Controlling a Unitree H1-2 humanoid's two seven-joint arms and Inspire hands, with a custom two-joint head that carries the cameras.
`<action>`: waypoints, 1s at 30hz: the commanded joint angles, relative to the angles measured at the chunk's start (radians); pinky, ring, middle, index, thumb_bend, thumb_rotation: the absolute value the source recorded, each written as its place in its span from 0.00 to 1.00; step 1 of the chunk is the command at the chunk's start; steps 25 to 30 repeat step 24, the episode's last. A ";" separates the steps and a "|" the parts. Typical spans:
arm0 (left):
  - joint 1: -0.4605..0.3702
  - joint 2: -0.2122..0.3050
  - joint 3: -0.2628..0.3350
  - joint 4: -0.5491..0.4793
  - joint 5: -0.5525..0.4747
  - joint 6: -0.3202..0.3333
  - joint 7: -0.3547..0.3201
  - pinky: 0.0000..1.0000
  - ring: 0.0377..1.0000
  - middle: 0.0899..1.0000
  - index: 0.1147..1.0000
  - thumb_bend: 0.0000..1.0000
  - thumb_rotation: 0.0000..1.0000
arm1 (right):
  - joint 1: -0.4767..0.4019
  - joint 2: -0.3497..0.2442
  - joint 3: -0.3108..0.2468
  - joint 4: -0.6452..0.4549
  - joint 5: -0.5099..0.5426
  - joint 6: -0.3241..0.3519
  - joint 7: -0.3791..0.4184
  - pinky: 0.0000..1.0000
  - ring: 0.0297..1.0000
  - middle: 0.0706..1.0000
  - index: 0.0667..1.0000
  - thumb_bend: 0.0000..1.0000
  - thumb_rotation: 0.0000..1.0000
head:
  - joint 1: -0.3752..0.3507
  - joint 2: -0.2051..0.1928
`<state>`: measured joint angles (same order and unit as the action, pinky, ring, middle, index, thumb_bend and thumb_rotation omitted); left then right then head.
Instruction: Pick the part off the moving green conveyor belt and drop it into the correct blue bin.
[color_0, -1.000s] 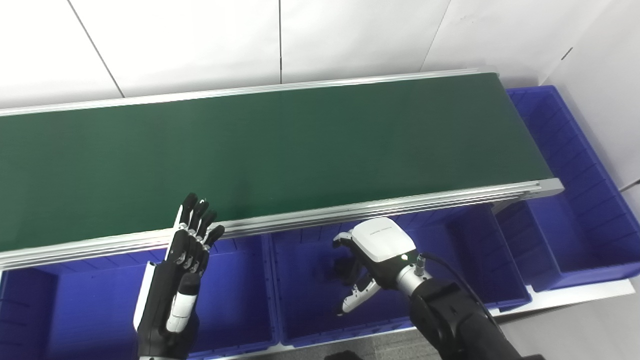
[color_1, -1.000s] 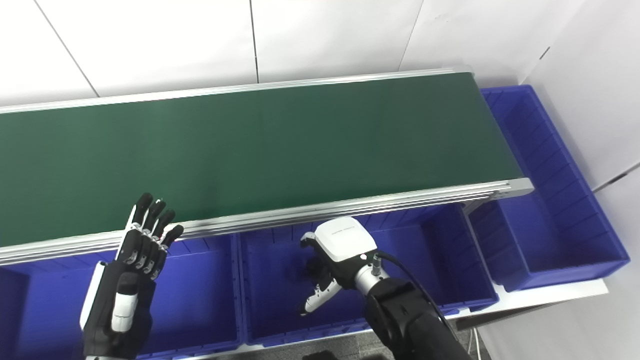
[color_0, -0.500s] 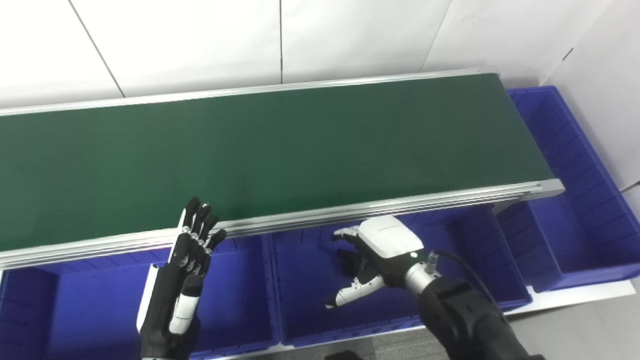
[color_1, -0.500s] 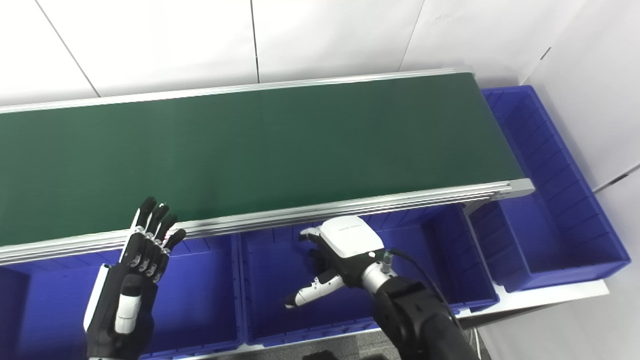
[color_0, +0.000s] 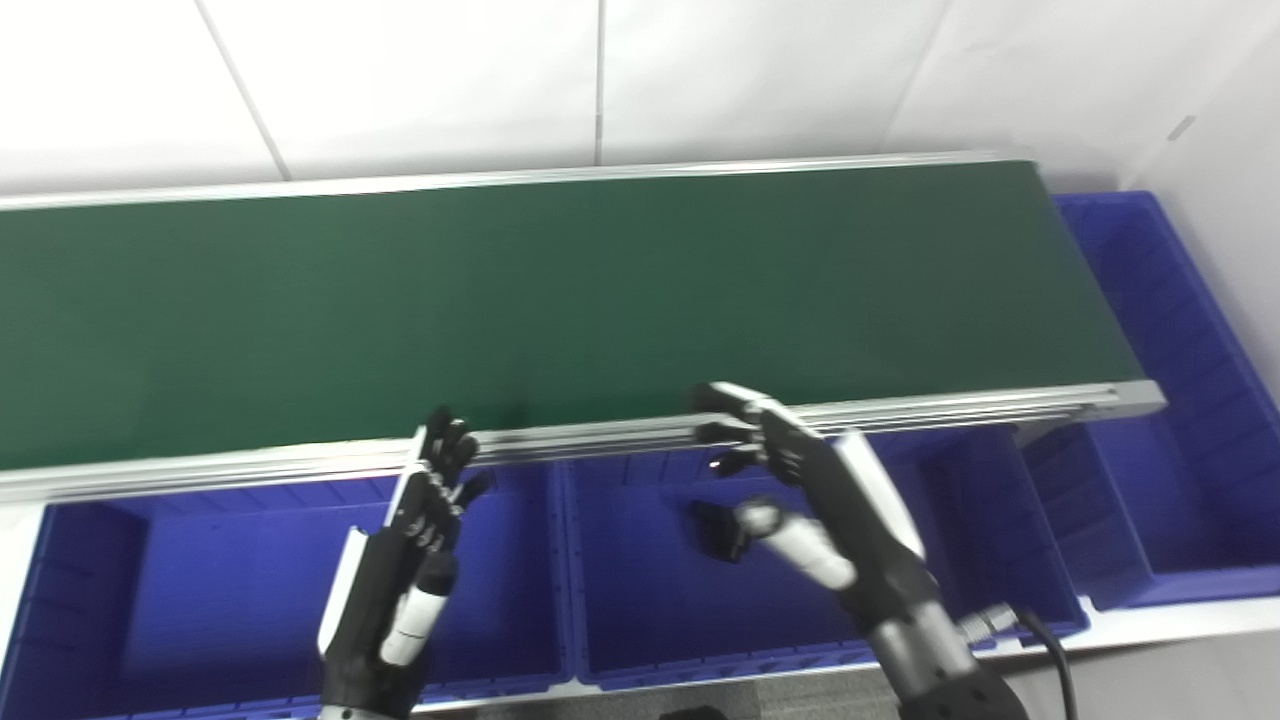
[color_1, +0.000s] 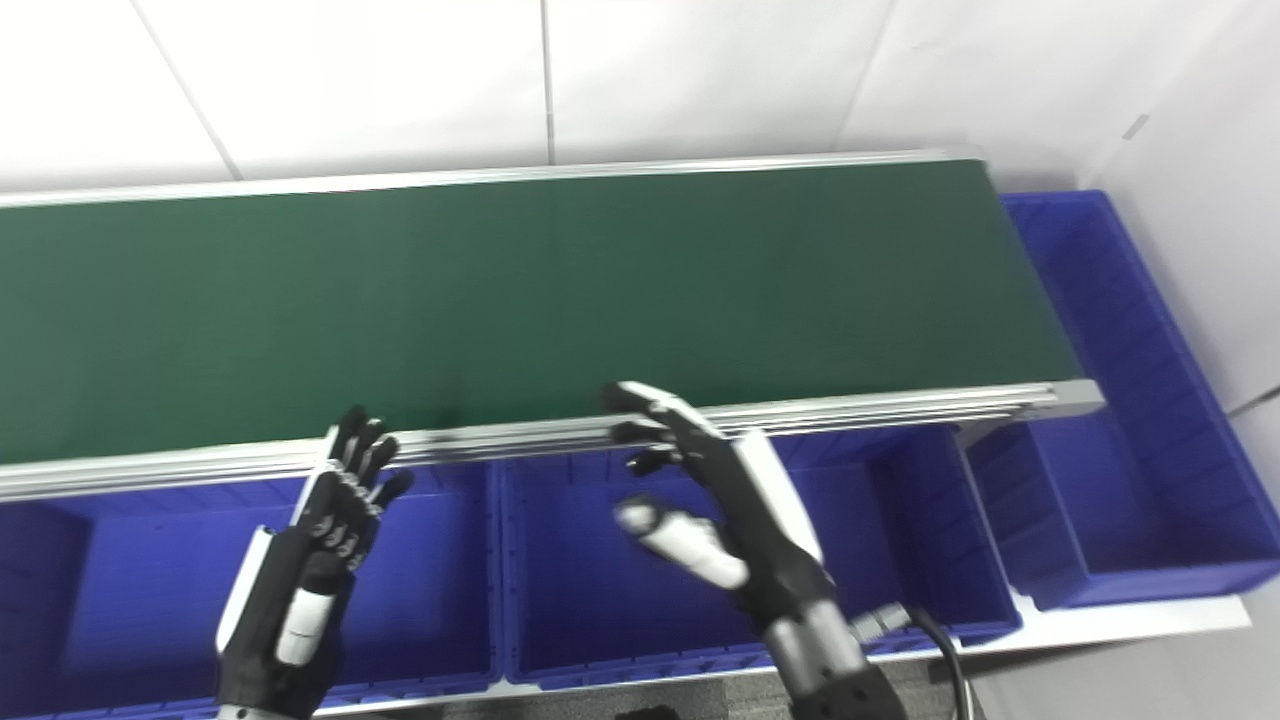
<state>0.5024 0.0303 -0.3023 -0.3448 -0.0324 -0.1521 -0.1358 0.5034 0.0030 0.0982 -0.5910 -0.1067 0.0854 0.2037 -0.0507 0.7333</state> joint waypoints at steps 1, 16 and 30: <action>0.015 -0.006 -0.012 -0.001 0.016 -0.066 -0.003 0.89 0.96 0.98 1.00 0.96 0.83 | -0.002 0.011 -0.016 0.032 0.090 -0.117 -0.030 0.74 0.78 0.85 0.86 0.82 1.00 | 0.003 -0.002; 0.029 -0.024 -0.022 0.058 0.040 -0.131 0.004 0.88 0.95 0.96 0.97 0.99 0.80 | 0.039 -0.038 0.037 0.279 0.084 -0.381 -0.049 0.79 0.83 0.88 0.90 0.84 1.00 | 0.043 -0.081; 0.028 -0.012 -0.016 0.067 0.026 -0.139 -0.005 0.87 0.95 0.96 0.97 0.98 0.79 | 0.031 -0.039 0.056 0.305 0.030 -0.409 -0.075 0.78 0.83 0.86 0.88 0.84 1.00 | 0.016 -0.112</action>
